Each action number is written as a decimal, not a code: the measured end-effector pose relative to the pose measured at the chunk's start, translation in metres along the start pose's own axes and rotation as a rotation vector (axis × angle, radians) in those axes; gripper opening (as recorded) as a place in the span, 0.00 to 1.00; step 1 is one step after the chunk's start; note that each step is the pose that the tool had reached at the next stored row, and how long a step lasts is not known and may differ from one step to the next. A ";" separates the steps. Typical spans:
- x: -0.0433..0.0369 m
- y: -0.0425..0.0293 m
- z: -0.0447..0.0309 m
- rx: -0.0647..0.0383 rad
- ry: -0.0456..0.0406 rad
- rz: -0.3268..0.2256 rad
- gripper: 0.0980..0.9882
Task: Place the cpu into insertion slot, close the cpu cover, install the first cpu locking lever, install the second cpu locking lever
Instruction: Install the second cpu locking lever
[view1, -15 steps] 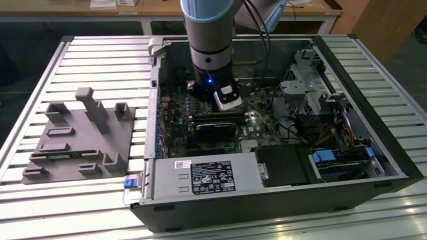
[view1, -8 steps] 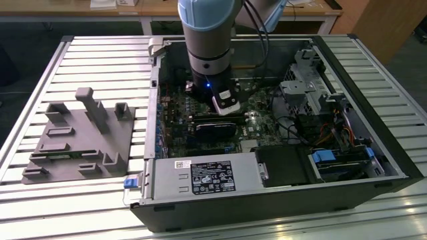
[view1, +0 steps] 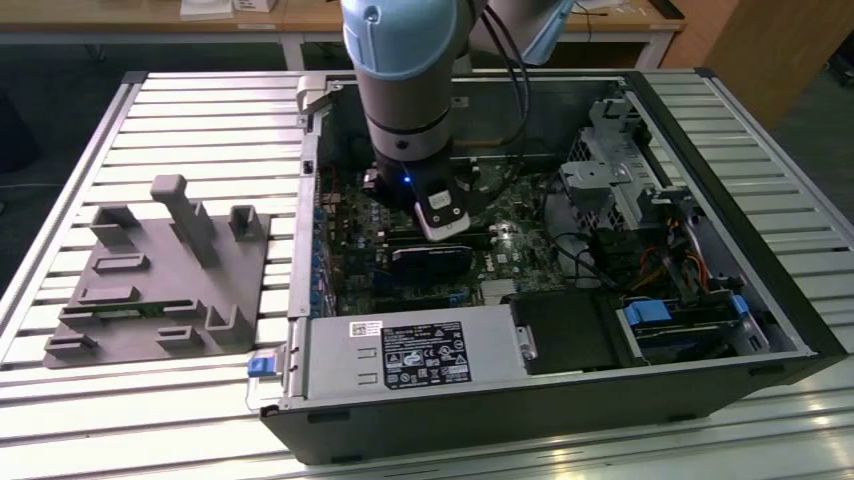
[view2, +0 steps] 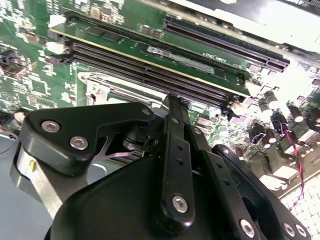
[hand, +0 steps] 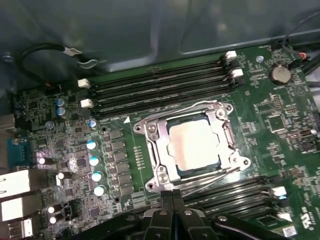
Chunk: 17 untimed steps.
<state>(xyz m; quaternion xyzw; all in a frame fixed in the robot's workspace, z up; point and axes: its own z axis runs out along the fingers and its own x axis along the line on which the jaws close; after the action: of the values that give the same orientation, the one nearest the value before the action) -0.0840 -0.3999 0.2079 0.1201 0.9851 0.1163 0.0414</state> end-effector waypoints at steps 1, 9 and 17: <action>0.0008 -0.0005 0.0008 -0.002 0.0007 0.000 0.01; 0.0041 -0.0055 0.0046 -0.052 0.0123 0.005 0.01; 0.0065 -0.0078 0.0115 -0.084 0.0202 0.008 0.01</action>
<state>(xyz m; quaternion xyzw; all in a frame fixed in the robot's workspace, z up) -0.0909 -0.4032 0.1946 0.1211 0.9792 0.1588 0.0360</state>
